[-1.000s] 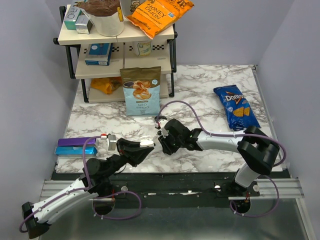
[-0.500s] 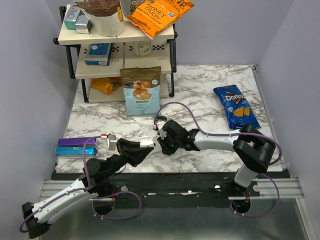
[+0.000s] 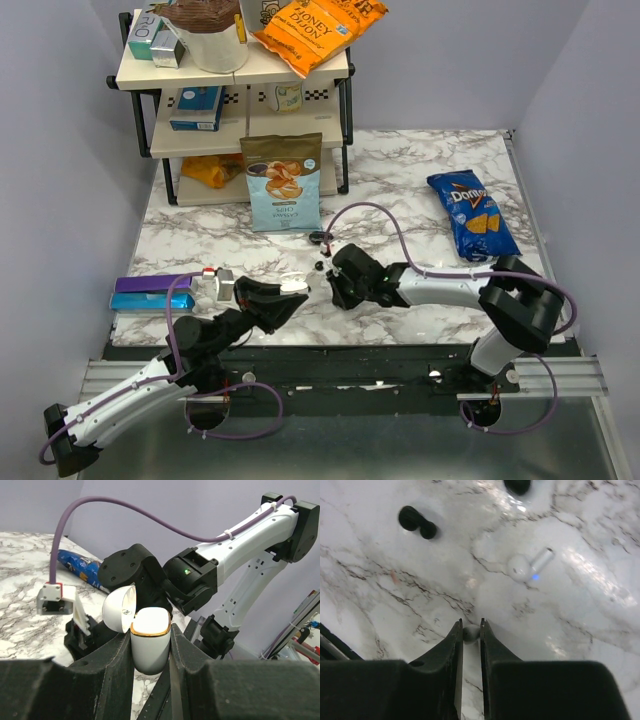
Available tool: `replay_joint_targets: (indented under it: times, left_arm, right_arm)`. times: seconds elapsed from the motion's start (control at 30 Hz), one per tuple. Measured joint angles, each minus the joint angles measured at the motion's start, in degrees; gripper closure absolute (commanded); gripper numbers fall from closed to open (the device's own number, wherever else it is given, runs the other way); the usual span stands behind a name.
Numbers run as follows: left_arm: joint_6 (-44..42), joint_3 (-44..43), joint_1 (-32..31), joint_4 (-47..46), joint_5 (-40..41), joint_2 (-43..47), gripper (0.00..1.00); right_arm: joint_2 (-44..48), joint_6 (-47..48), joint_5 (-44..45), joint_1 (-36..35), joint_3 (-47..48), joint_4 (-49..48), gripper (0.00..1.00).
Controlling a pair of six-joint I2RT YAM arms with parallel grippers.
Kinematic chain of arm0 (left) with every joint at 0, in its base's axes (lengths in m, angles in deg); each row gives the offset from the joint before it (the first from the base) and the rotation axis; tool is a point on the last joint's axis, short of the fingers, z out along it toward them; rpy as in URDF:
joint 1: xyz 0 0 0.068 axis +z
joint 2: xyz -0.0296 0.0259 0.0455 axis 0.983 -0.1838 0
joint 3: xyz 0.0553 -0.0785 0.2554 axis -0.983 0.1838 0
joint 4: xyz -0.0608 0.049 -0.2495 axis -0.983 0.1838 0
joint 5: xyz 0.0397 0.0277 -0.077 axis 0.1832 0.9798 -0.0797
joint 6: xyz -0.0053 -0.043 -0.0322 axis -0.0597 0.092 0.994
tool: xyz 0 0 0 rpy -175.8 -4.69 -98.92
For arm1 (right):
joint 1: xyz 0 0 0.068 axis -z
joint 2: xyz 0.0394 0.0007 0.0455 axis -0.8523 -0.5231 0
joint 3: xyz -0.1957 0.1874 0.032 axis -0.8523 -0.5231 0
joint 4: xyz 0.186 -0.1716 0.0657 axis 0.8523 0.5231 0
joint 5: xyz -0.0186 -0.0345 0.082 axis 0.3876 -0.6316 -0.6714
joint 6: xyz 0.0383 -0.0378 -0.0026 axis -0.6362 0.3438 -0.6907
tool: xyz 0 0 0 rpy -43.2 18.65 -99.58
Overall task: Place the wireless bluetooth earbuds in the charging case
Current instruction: Adjust the earbud at the center of the board.
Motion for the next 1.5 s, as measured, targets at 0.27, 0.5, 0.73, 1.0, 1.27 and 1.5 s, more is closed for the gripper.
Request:
replay_joint_targets:
  times: [0.27,0.5,0.73,1.0,1.27,1.5]
  left_arm:
    - [0.00,0.00,-0.22,-0.20,-0.02,-1.20,1.00]
    - [-0.02,0.00,-0.28,-1.31,0.00,-2.84,1.00]
    - [-0.07,0.00,-0.28,-2.23,0.00,-3.89,1.00]
    - [-0.46,0.00,-0.31,-2.82,0.00,-3.89,1.00]
    - [-1.03,0.00,-0.39,-3.65,0.35,-4.96,1.00]
    - [-2.21,0.00,-0.66,-3.61,4.76,-7.56,1.00]
  right_arm:
    - [8.17,-8.92,5.33,7.34,-6.03,1.62,0.99]
    - [10.05,-18.43,7.02,18.45,-6.67,1.60,0.99]
    - [5.18,-21.24,7.06,19.63,-3.98,1.55,0.88]
    - [10.71,-18.86,10.08,19.63,-5.90,1.86,0.50]
    - [16.20,-19.98,11.67,19.76,-9.79,3.48,0.53]
    - [12.94,-26.97,9.35,20.00,-11.06,4.94,0.53]
